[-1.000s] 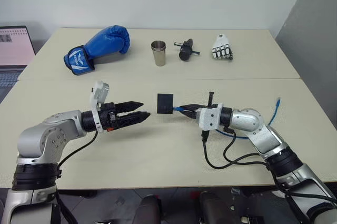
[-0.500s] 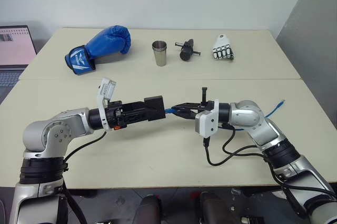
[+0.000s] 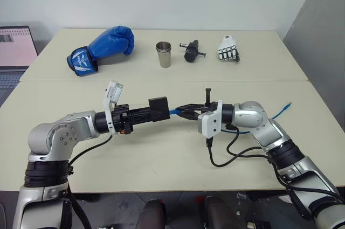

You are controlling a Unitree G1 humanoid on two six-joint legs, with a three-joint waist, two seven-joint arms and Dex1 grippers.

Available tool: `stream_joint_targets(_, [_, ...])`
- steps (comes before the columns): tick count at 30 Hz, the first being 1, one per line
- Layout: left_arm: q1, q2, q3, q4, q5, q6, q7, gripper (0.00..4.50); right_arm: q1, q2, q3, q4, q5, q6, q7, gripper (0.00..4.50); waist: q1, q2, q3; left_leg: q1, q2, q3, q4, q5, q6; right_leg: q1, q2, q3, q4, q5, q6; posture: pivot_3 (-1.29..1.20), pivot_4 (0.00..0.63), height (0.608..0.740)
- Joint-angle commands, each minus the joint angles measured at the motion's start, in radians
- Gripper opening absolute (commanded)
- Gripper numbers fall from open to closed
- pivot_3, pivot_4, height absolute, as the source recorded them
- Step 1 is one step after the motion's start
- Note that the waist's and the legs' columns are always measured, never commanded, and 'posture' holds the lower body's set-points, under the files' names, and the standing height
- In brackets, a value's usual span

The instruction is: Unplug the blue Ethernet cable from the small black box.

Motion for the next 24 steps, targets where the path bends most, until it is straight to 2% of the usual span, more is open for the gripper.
stream_joint_targets(1, [-0.026, -0.004, 0.003, -0.020, -0.007, -0.008, 0.003, 0.77, -0.013, -0.006, -0.015, -0.041, 0.003, -0.058, -0.004, 0.08, 0.000, 0.000, 0.000, 0.000, 0.000, 0.000, 0.000, 0.000, 0.000, 0.000, 0.000, 0.000, 0.000, 0.000, 0.000, 0.00, 0.150, 0.740])
stream_joint_targets(4, [-0.028, -0.004, 0.002, -0.017, -0.006, -0.009, 0.000, 0.77, -0.008, -0.014, -0.016, -0.047, 0.008, -0.061, 0.000, 0.08, 0.001, 0.000, 0.000, 0.000, 0.000, 0.000, 0.000, 0.000, 0.000, 0.000, 0.000, 0.000, 0.000, 0.000, 0.000, 0.00, 0.150, 0.740])
stream_joint_targets(6, [-0.030, -0.004, 0.001, -0.016, -0.006, -0.009, -0.003, 0.77, -0.005, -0.021, -0.015, -0.056, 0.021, -0.057, 0.012, 0.79, 0.001, 0.000, 0.000, 0.000, 0.000, 0.000, 0.000, 0.000, 0.000, 0.000, 0.000, 0.000, 0.000, 0.000, 0.000, 0.00, 0.150, 0.740])
stream_joint_targets(7, [-0.032, -0.004, -0.001, -0.014, -0.005, -0.011, -0.006, 0.77, 0.000, -0.031, -0.013, -0.067, 0.029, -0.044, 0.026, 0.87, 0.001, 0.000, 0.000, 0.000, 0.000, 0.000, 0.000, 0.000, 0.000, 0.000, 0.000, 0.000, 0.000, 0.000, 0.000, 0.00, 0.150, 0.740])
stream_joint_targets(10, [-0.041, -0.001, -0.006, -0.007, -0.002, -0.013, -0.014, 0.77, 0.028, -0.066, -0.007, -0.124, 0.068, 0.022, 0.088, 1.61, 0.002, 0.000, 0.000, 0.000, 0.000, 0.000, 0.000, 0.000, 0.000, 0.000, 0.000, 0.000, 0.000, 0.000, 0.000, 0.00, 0.150, 0.740])
stream_joint_targets(11, [-0.046, 0.003, -0.013, -0.003, 0.004, -0.016, -0.020, 0.77, 0.047, -0.083, -0.012, -0.167, 0.106, 0.055, 0.114, 1.78, 0.004, 0.000, 0.000, 0.000, 0.000, 0.000, 0.000, 0.000, 0.000, 0.000, 0.000, 0.000, 0.000, 0.000, 0.000, 0.00, 0.150, 0.740])
stream_joint_targets(14, [-0.054, 0.019, -0.031, 0.003, 0.020, -0.034, -0.053, 0.77, 0.090, -0.111, -0.037, -0.297, 0.230, 0.196, 0.168, 1.78, 0.007, 0.000, 0.000, 0.000, -0.001, -0.001, 0.000, 0.000, 0.000, 0.001, -0.001, 0.000, 0.000, 0.000, 0.000, 0.00, 0.150, 0.740])
stream_joint_targets(17, [-0.057, 0.030, -0.048, 0.003, 0.038, -0.065, -0.095, 0.77, 0.124, -0.107, -0.077, -0.415, 0.395, 0.489, 0.165, 1.78, 0.007, 0.000, 0.000, 0.000, -0.001, -0.001, 0.000, 0.000, 0.000, 0.001, -0.001, 0.000, 0.000, 0.000, 0.000, 0.00, 0.150, 0.740])
stream_joint_targets(21, [-0.035, 0.064, -0.089, -0.011, 0.087, -0.152, -0.192, 0.77, 0.129, -0.091, -0.156, -0.519, 0.689, 0.945, 0.100, 1.78, 0.007, 0.000, 0.000, 0.000, 0.000, -0.002, 0.000, 0.000, 0.000, 0.001, -0.001, -0.001, 0.000, 0.000, 0.000, 0.00, 0.150, 0.740])
stream_joint_targets(24, [-0.034, 0.071, -0.105, -0.002, 0.107, -0.187, -0.228, 0.77, 0.125, -0.083, -0.197, -0.555, 0.810, 1.129, 0.073, 1.78, 0.008, 0.000, 0.000, 0.000, 0.000, -0.002, 0.000, 0.000, 0.000, 0.001, -0.001, -0.001, 0.000, 0.000, -0.001, 0.00, 0.150, 0.740])
